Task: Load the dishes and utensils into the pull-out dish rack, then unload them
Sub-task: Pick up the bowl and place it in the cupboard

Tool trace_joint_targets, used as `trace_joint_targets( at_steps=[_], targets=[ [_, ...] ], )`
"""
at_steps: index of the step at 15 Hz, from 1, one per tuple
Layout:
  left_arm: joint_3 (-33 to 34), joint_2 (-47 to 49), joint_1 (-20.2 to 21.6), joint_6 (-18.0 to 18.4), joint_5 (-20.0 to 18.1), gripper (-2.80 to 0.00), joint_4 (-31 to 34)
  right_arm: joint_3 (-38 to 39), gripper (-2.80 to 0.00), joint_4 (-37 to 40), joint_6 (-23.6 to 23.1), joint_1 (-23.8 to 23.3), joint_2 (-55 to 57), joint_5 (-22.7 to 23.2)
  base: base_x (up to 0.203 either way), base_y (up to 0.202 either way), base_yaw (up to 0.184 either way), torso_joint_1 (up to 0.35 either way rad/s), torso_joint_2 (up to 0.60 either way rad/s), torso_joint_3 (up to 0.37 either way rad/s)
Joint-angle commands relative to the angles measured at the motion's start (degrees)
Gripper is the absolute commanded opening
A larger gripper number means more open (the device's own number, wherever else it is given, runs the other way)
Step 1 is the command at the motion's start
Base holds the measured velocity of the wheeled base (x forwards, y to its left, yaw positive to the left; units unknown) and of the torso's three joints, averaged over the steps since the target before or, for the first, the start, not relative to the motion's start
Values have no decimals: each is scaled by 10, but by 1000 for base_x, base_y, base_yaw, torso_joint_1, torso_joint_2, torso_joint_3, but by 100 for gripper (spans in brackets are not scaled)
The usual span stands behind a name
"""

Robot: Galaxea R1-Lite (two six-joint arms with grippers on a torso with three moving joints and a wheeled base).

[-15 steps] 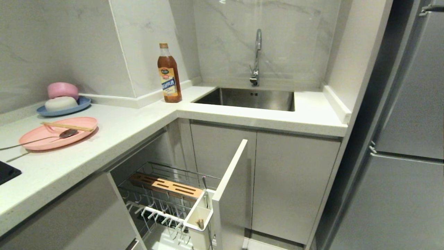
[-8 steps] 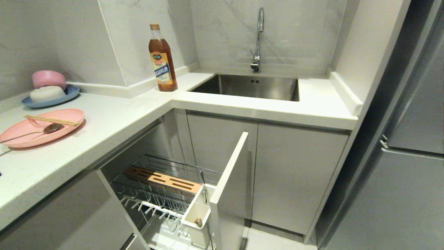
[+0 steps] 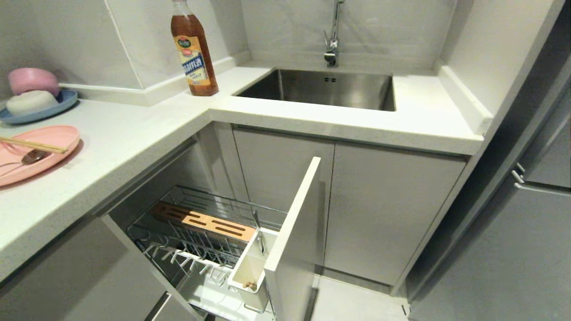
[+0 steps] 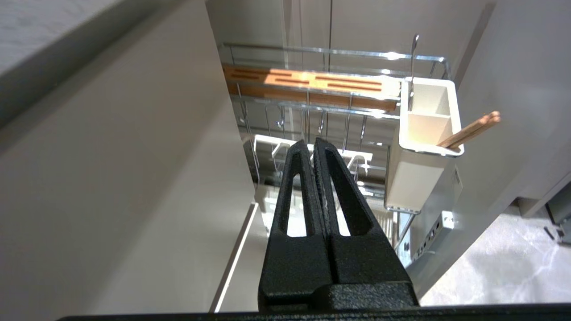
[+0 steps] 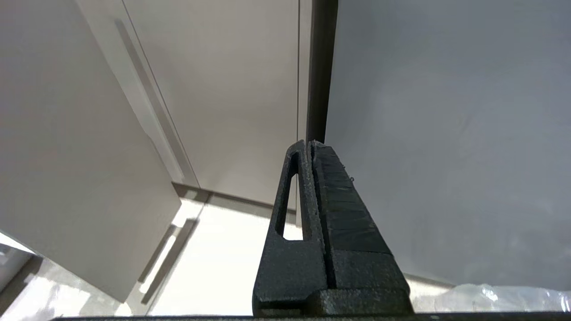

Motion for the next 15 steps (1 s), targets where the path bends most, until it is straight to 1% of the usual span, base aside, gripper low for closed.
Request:
trace_joint_targets(
  at_steps=[1, 11, 15],
  targets=[
    [0, 0, 0, 0, 0, -280, 0, 1, -280, 0, 0, 0, 0, 0, 0, 0, 0, 6, 2, -204],
    [0, 0, 0, 0, 1, -280, 1, 1, -280, 0, 0, 0, 0, 0, 0, 0, 0, 3, 2, -198],
    [0, 0, 0, 0, 1, -280, 1, 1, -280, 0, 0, 0, 0, 0, 0, 0, 0, 6, 1, -77]
  ],
)
